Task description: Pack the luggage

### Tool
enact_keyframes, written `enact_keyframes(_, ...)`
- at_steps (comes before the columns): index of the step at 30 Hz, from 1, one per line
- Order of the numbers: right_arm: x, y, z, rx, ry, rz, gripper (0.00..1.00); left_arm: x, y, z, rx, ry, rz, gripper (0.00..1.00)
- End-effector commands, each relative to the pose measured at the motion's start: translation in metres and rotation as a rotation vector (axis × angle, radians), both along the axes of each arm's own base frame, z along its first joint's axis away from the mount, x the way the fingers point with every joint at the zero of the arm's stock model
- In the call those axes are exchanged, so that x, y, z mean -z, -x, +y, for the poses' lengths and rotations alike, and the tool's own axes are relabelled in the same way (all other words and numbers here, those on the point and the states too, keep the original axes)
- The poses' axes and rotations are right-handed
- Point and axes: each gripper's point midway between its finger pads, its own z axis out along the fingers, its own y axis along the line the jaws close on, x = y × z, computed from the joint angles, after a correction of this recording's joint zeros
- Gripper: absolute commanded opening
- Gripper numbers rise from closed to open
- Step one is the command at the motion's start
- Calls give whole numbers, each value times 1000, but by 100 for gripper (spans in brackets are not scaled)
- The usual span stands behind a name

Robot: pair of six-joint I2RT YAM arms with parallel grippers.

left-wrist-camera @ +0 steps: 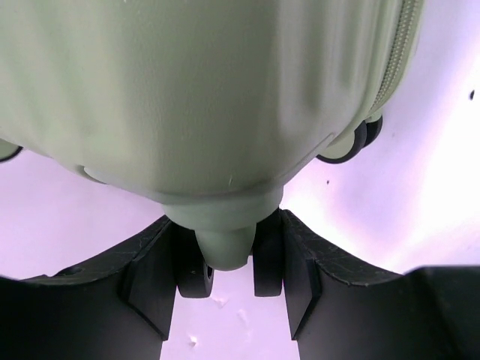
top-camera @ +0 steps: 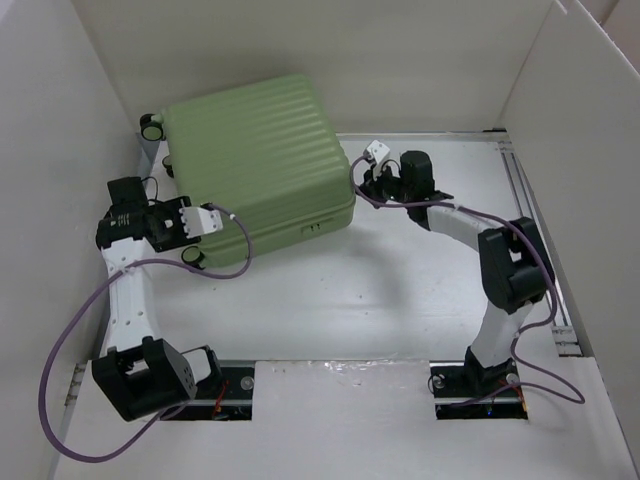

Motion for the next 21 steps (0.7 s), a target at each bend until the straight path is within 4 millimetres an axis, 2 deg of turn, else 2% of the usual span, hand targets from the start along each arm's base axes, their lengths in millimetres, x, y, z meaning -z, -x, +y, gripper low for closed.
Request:
enact_keyframes(1, -151, -56, 1, -12, -160, -481, 0, 40, 26, -1, -38, 48, 190, 0)
enact_keyframes(2, -144, -53, 6, -48, -167, -463, 0, 41, 24, -2, -50, 66, 192, 0)
enact_keyframes(3, -149, -48, 12, -96, -176, -471, 0, 37, 22, -3, -59, 82, 179, 0)
enact_keyframes(4, -149, -39, 26, -130, -184, -468, 0, 29, 13, 0, -110, 104, 150, 0)
enact_keyframes(6, -145, -28, 27, -140, -182, -455, 0, 20, 4, 1, -149, 134, 122, 1)
enact_keyframes(7, -138, -24, 30, -164, -181, -439, 0, 15, -6, 4, -175, 144, 87, 11)
enact_keyframes(8, -134, -15, 34, -186, -183, -429, 0, 9, -11, 7, -220, 159, 65, 33)
enact_keyframes(9, -130, -13, 35, -199, -182, -419, 0, 11, -14, 8, -221, 159, 65, 44)
enact_keyframes(10, -127, -11, 37, -211, -181, -408, 0, 11, -13, 10, -228, 149, 67, 56)
enact_keyframes(11, -116, -5, 41, -221, -177, -383, 0, 6, -15, 11, -227, 146, 53, 65)
enact_keyframes(12, -116, -5, 41, -221, -177, -383, 0, 2, -18, 8, -215, 159, 42, 72)
enact_keyframes(13, -110, -4, 40, -221, -174, -371, 0, -1, -18, 5, -205, 173, 39, 100)
enact_keyframes(17, -101, 1, 46, -247, -174, -351, 0, -7, -26, 3, -219, 213, 61, 100)
enact_keyframes(19, -96, 1, 47, -256, -173, -340, 0, -1, -34, 8, -239, 215, 79, 100)
enact_keyframes(20, -100, 0, 48, -257, -175, -349, 0, -2, -37, 9, -239, 215, 77, 100)
enact_keyframes(21, -94, 0, 49, -267, -174, -336, 0, 0, -41, 10, -247, 220, 79, 100)
